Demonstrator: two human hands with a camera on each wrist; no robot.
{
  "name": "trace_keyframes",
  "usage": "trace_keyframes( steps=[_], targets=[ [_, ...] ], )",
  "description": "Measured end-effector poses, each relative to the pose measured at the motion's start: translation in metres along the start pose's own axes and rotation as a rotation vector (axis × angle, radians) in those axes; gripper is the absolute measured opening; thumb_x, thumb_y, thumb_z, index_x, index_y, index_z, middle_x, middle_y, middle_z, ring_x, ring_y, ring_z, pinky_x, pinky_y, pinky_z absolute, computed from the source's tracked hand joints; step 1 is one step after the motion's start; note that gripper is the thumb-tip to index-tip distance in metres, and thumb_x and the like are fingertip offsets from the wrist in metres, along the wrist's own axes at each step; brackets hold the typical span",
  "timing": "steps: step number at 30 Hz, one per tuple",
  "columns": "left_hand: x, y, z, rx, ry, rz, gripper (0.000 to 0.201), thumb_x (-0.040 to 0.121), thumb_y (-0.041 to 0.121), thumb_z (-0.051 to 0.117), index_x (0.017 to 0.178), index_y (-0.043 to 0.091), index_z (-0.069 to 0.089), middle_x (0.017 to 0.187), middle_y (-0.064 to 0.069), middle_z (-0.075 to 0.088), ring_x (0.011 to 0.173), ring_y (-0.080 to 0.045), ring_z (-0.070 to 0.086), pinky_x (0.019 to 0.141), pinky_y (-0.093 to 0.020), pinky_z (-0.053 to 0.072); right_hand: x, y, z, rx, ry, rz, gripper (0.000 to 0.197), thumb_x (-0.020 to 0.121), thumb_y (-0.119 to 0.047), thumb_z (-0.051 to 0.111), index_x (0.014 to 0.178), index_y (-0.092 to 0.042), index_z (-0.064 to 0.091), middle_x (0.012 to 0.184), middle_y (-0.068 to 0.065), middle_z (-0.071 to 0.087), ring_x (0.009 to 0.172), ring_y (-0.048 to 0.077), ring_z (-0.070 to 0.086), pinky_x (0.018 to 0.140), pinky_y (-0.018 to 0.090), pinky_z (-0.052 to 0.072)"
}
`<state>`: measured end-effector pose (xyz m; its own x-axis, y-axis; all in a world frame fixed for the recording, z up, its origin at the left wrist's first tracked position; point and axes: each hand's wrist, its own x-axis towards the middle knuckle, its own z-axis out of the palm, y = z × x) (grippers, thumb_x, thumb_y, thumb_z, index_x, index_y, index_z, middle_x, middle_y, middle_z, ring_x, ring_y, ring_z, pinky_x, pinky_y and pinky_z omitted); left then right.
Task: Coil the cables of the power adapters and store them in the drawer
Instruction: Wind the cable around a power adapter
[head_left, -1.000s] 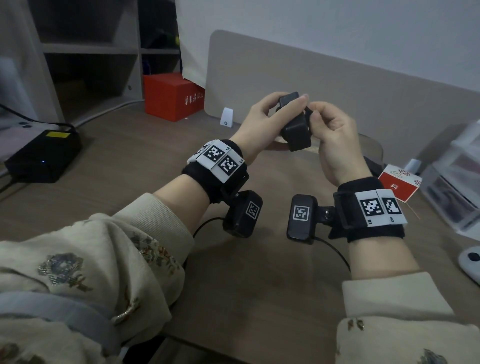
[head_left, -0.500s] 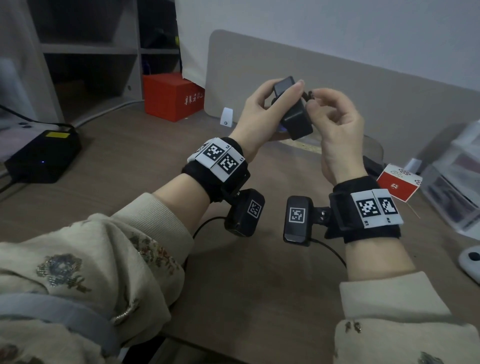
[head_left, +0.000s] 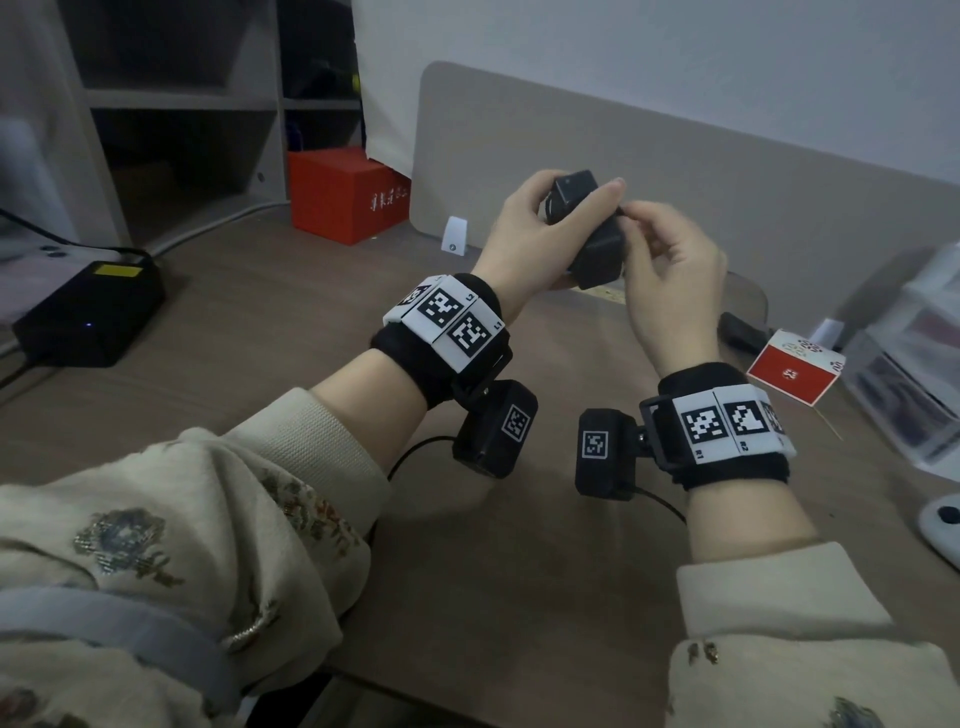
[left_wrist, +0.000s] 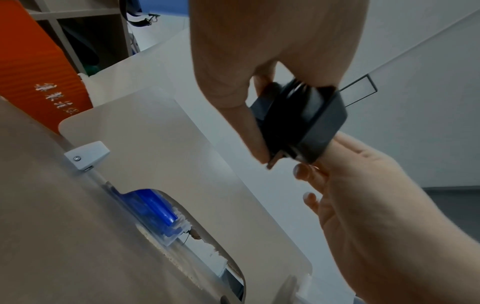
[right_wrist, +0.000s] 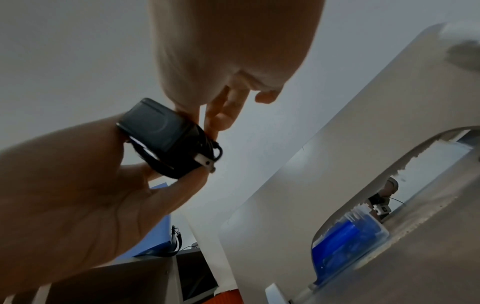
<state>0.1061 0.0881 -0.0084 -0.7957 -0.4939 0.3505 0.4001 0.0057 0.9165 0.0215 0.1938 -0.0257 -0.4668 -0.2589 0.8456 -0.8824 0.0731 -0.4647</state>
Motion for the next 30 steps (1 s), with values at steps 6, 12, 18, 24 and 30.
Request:
trace_keyframes(
  steps=[6,12,18,24,30],
  targets=[
    [0.001,-0.001,0.001,0.151,0.031,0.005,0.025,0.084,0.041,0.074,0.094,0.022,0.061,0.096,-0.002,0.066,0.093,-0.019,0.07,0.07,-0.043,0.063,-0.001,0.007,-0.003,-0.284,-0.115,-0.14,0.019,0.094,-0.01,0.048,0.1,-0.003,0.064,0.094,0.011,0.067,0.087,0.031,0.061,0.08,0.05,0.047],
    [-0.001,-0.003,-0.001,0.189,-0.142,-0.064,0.052,0.083,0.027,0.079,0.123,0.015,0.048,0.101,0.002,0.06,0.085,-0.009,0.065,0.078,-0.03,0.061,-0.003,0.007,-0.008,-0.369,-0.266,-0.035,0.021,0.09,-0.004,0.045,0.104,-0.004,0.061,0.1,0.015,0.065,0.095,0.033,0.056,0.075,0.032,0.036],
    [-0.002,-0.001,-0.002,0.296,-0.184,-0.163,0.061,0.083,0.046,0.075,0.131,0.031,0.04,0.113,0.011,0.06,0.094,-0.009,0.065,0.088,-0.041,0.054,-0.004,0.004,-0.006,-0.334,-0.269,0.012,0.021,0.09,-0.001,0.045,0.104,-0.002,0.06,0.098,0.013,0.063,0.093,0.028,0.055,0.072,0.023,0.032],
    [0.0,-0.005,0.0,0.182,-0.134,-0.179,0.058,0.083,0.039,0.077,0.129,0.026,0.043,0.116,0.006,0.061,0.098,-0.015,0.069,0.082,-0.036,0.059,-0.005,0.005,0.001,-0.228,-0.201,0.062,0.023,0.091,0.0,0.041,0.106,-0.001,0.06,0.101,0.015,0.064,0.095,0.029,0.058,0.079,0.031,0.042],
    [0.003,-0.009,-0.002,0.083,-0.139,-0.136,0.057,0.08,0.031,0.08,0.125,0.024,0.045,0.118,-0.005,0.063,0.089,-0.018,0.068,0.085,-0.04,0.059,-0.005,0.012,0.007,-0.03,-0.172,0.11,0.018,0.093,-0.012,0.042,0.099,-0.008,0.059,0.096,0.012,0.063,0.09,0.029,0.059,0.08,0.049,0.049]
  ],
)
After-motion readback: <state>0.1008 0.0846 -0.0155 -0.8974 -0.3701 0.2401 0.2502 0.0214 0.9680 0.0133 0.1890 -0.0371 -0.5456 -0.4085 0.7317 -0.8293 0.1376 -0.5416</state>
